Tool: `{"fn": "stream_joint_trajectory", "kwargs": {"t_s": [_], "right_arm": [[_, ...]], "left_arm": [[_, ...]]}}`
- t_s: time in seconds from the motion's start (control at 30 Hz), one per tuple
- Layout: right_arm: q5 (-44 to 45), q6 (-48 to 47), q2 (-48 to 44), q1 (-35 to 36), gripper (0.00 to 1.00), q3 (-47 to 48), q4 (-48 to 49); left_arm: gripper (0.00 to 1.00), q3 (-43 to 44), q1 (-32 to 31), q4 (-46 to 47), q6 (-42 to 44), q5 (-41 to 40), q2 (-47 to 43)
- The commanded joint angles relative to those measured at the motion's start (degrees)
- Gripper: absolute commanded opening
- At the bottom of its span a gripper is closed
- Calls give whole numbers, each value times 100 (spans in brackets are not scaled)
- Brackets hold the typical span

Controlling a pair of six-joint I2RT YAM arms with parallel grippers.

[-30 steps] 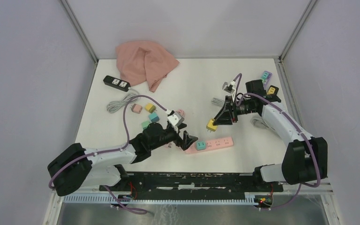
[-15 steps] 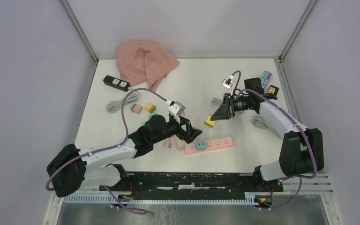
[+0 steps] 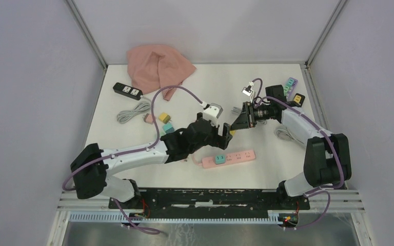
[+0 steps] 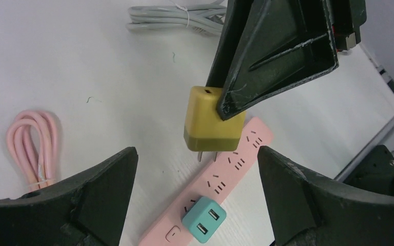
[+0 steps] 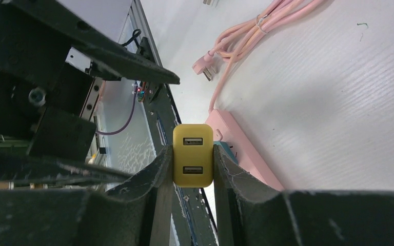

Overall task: Pull the plug off the socket
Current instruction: Remove the plug from the socket, then place the plug at the center of the board.

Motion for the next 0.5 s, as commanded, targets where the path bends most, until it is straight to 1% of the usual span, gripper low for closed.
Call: {"fn": "stream_joint_trajectory", "kwargs": {"t_s": [0.0, 0.13, 0.27, 0.3, 0.47], "right_arm": [[-21, 194, 0, -23, 2, 10, 188], [-3, 210, 0, -16, 2, 3, 187], [-4, 234, 0, -16, 2, 5, 187], [-8, 237, -6, -17, 1, 3, 187], [-15, 267, 2, -12, 2, 11, 187]], "left_arm": [[93, 1085, -413, -1418, -340, -1825, 623], [90, 1469, -522, -1518, -271, -1839, 908], [70, 1850, -528, -1576, -230, -1757, 1201], [67, 1945, -528, -1622, -228, -1726, 1276], [66, 2198, -529, -1738, -234, -1579, 1554]]}}
